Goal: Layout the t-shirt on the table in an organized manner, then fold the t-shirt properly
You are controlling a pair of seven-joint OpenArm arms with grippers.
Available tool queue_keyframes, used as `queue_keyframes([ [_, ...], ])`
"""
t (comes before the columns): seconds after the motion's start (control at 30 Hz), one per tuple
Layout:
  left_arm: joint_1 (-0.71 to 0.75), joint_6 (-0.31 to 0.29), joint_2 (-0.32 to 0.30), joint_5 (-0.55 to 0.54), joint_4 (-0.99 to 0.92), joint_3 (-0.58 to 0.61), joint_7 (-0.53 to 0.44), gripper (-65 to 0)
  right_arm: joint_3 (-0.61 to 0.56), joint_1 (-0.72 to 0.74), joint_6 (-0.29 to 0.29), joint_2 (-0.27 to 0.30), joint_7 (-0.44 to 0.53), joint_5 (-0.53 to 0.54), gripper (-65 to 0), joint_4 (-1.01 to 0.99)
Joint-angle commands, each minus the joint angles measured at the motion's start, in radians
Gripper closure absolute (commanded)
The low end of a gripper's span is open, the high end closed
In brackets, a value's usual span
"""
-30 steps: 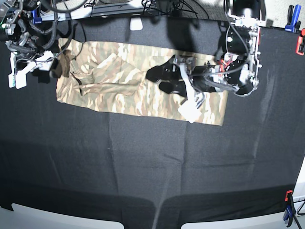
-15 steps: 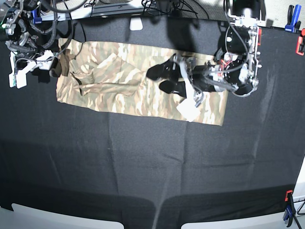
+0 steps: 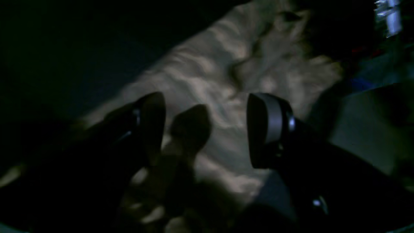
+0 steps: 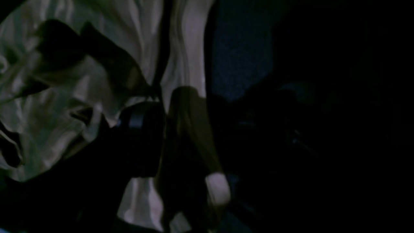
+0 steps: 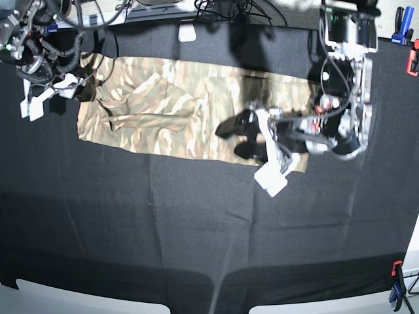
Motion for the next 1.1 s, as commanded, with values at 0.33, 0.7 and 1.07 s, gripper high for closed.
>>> queue_keyframes([
  [0.33, -0.030, 0.017, -0.005, 0.253, 0.019, -0.003, -0.181, -37.1, 0.005, 0.126, 0.136, 0.022, -0.008, 0.087, -43.0, -0.207],
  [0.7, -0.031, 0.017, -0.004, 0.253, 0.019, -0.003, -0.182, -37.1, 0.004, 0.139, 0.144, 0.021, -0.012, 0.111, -43.0, -0.295],
  [1.07, -0.030, 0.017, -0.004, 0.253, 0.019, -0.003, -0.182, -37.1, -0.094, 0.137, 0.144, 0.021, -0.014, 0.164, -43.0, -0.295],
])
